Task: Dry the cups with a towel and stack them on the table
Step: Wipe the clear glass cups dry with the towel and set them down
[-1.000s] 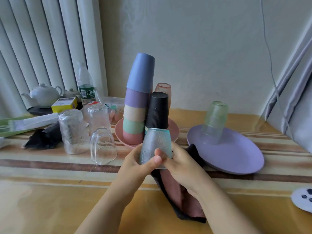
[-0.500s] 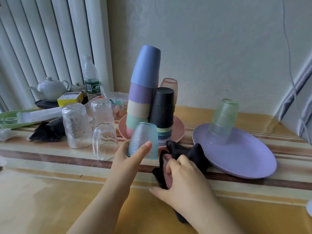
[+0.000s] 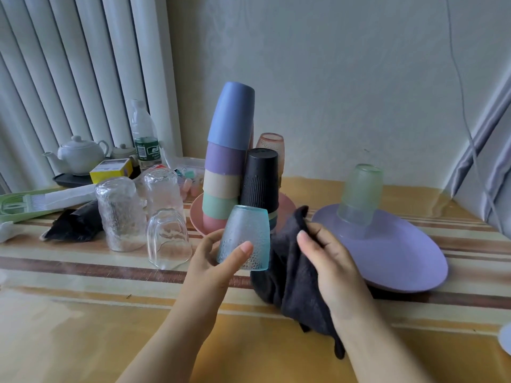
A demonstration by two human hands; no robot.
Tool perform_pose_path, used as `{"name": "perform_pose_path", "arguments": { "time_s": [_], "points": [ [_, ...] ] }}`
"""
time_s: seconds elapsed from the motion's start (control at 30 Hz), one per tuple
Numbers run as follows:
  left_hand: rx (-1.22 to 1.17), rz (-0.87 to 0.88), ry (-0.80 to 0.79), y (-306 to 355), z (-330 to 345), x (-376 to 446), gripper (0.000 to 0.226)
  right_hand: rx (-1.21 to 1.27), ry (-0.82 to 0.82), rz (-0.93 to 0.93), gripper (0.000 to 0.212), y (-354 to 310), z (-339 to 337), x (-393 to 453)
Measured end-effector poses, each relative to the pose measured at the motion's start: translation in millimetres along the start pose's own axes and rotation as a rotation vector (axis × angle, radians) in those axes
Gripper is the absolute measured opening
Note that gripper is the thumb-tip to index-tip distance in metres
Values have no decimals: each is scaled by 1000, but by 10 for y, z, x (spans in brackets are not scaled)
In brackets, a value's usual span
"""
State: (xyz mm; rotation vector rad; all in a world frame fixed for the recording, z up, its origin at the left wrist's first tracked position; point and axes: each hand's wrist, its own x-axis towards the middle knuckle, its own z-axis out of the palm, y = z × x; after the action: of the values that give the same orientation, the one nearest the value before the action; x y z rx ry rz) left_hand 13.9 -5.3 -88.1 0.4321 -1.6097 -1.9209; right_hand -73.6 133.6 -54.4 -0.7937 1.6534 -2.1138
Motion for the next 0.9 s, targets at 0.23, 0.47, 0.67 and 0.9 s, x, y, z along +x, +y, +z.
{"name": "perform_pose_path", "arguments": {
  "time_s": [0.23,0.47,0.67,0.9],
  "points": [
    [-22,59,-171,26,9,-30,55,-537,-146,-403,49,288,314,-161],
    [9,67,-300,18,55,-77,51,-360,-78,-432,51,260,281,-105],
    [-17,37,-356,-1,70,-83,47,-152,-25,-217,37,201,180,-90],
    [-122,18,-314,-39,24,-64,64,97,-106,19,65,333,198,-48]
  ]
}}
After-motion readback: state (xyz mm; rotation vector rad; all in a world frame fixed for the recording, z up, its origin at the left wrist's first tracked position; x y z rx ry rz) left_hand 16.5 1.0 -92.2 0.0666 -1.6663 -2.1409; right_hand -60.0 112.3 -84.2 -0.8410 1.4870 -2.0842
